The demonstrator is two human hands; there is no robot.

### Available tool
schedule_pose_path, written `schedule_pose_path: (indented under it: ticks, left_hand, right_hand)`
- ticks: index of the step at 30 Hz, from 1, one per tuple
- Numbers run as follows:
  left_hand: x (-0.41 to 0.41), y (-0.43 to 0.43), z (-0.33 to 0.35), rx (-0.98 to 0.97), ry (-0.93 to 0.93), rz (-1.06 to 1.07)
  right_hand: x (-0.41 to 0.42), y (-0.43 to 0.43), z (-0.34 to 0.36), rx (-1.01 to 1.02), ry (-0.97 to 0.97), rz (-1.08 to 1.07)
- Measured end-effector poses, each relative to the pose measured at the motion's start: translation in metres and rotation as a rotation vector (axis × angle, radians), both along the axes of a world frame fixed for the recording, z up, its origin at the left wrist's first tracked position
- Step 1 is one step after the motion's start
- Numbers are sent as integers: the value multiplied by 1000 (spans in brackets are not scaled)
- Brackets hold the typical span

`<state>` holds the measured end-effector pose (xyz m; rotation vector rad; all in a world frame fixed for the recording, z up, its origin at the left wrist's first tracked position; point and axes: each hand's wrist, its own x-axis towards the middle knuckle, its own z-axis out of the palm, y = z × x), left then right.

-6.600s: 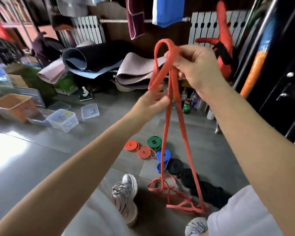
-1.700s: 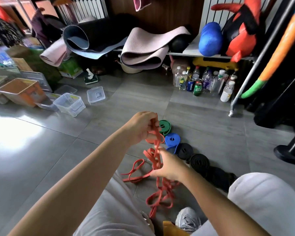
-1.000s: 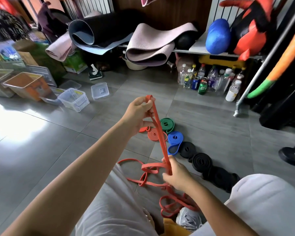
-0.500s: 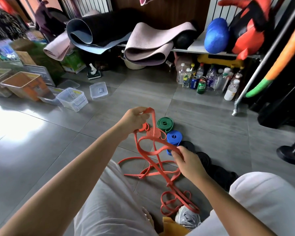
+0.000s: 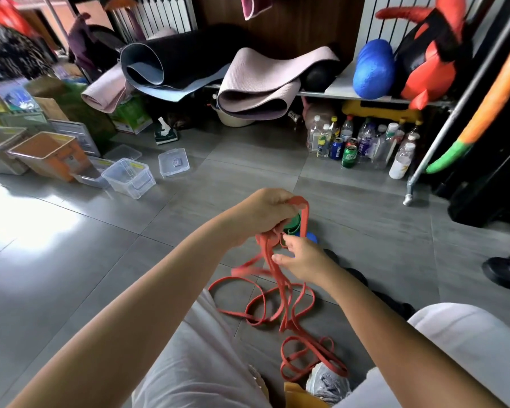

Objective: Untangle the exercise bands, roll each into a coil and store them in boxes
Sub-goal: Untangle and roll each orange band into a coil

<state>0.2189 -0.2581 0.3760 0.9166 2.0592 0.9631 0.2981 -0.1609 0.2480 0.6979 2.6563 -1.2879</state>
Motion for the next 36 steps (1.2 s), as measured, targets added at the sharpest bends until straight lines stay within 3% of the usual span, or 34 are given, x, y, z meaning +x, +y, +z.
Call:
schedule_pose_path:
  ticks: [3, 5, 7, 10, 13, 16, 18, 21, 23, 26, 32, 34, 36]
  left_hand:
    - [-7, -2, -10, -78, 195, -26]
    - [-9, -5, -17, -111, 325, -108]
    - [-9, -8, -19, -138, 445, -209]
    - [-7, -6, -12, -110, 609, -301]
    - [-6, -4, 2, 40, 655, -189]
    - [-2, -5, 14, 311, 345, 27]
    - [0, -6, 19, 450, 91, 113]
    - [3, -12, 20, 600, -204, 138]
    - [4, -16, 18, 635, -275, 138]
    - [6, -21, 11, 559, -82, 129]
    - [19, -21, 7, 123, 633, -42]
    - [28, -18, 5, 28, 669, -79]
    - [34, -15, 6, -37, 555, -52]
  right_hand:
    - [16, 2, 5, 89, 175, -53]
    - [31, 5, 12, 171, 392, -252]
    - [38, 11, 21, 121, 574, -379]
    - [36, 17, 38, 24, 545, -167]
    - [26, 21, 59, -115, 636, -198]
    - [22, 26, 79, -242, 686, -201]
    - [21, 28, 90, -216, 709, -177]
    - [24, 27, 99, -169, 723, -147]
    - [28, 26, 102, -217, 665, -96]
    - [38, 29, 102, -210, 575, -39]
    - [52, 29, 108, 241, 503, 48]
    - [55, 26, 111, 298, 458, 90]
    - [58, 25, 112, 323, 407, 135]
